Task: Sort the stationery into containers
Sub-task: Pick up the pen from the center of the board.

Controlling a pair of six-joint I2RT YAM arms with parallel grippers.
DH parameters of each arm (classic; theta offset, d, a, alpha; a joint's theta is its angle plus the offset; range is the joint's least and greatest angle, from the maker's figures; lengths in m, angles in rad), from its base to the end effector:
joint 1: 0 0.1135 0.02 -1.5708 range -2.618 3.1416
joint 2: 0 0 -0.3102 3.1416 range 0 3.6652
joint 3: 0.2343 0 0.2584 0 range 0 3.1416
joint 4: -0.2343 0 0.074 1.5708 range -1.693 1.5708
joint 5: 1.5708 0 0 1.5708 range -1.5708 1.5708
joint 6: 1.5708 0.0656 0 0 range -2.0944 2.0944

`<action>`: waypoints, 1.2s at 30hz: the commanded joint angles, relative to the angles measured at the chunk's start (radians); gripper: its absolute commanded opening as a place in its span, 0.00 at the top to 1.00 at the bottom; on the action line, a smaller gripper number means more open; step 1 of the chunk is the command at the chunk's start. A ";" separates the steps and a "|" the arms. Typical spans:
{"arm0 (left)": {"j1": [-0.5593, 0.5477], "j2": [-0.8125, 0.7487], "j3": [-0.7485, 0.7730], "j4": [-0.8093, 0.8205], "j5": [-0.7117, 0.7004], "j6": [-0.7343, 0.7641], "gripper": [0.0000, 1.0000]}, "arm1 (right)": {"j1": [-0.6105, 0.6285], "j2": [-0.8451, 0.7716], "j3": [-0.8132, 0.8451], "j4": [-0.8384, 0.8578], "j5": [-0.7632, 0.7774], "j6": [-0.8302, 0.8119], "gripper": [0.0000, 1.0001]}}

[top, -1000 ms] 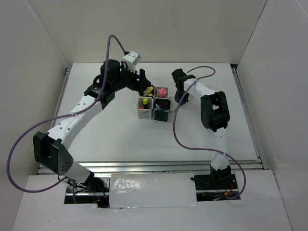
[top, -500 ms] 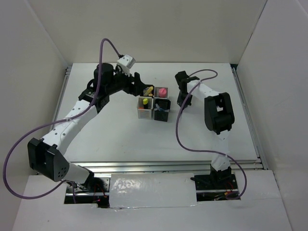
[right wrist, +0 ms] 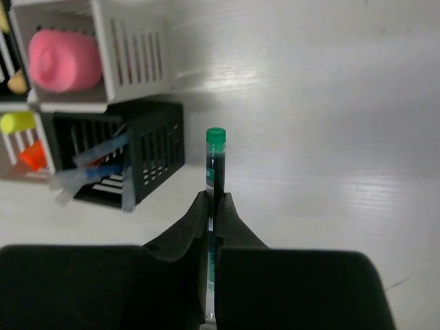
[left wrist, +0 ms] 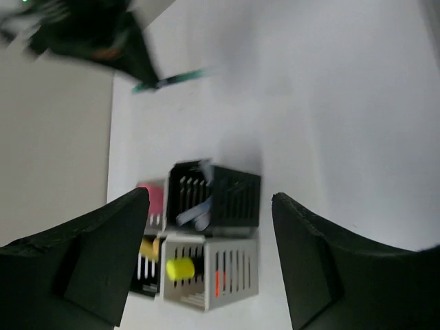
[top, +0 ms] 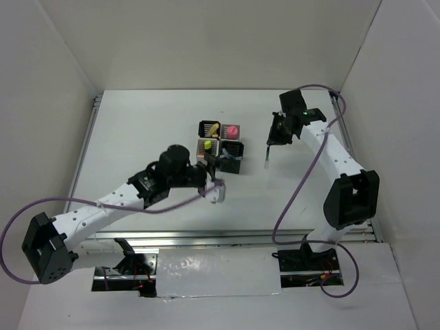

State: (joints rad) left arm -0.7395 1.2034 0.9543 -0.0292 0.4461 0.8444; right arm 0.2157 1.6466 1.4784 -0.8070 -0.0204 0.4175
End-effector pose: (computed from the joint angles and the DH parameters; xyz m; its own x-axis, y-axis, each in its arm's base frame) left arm 0.1989 -0.2197 0.3626 0.5488 0.4122 -0.7272 0.7591 0.1186 0.6401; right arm 0.3706 0.0826 0.3243 -0.8305 0.2331 -0.5060 0.1221 0.9623 0.2429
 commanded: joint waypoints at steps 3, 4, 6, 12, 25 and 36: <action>-0.138 0.007 -0.063 0.169 0.008 0.447 0.16 | 0.034 -0.085 -0.064 -0.080 -0.157 0.009 1.00; -0.164 0.016 -0.062 0.204 -0.001 0.458 0.15 | 0.042 -0.088 -0.078 -0.090 -0.168 0.018 1.00; -0.182 0.033 -0.069 0.230 -0.006 0.508 0.15 | 0.054 -0.106 -0.098 -0.110 -0.191 0.044 1.00; -0.239 0.079 -0.080 0.190 -0.012 0.668 0.13 | 0.067 -0.159 -0.197 -0.075 -0.268 0.081 1.00; -0.282 0.215 -0.003 0.095 -0.001 0.814 0.18 | 0.096 -0.188 -0.233 -0.067 -0.352 0.110 1.00; -0.297 0.315 0.058 0.051 -0.017 0.863 0.25 | 0.128 -0.191 -0.245 -0.060 -0.362 0.121 1.00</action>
State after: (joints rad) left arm -1.0294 1.4990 0.9638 0.0360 0.4046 1.6585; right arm 0.3260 1.4925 1.2354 -0.8822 -0.3637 0.5304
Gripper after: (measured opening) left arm 0.764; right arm 0.032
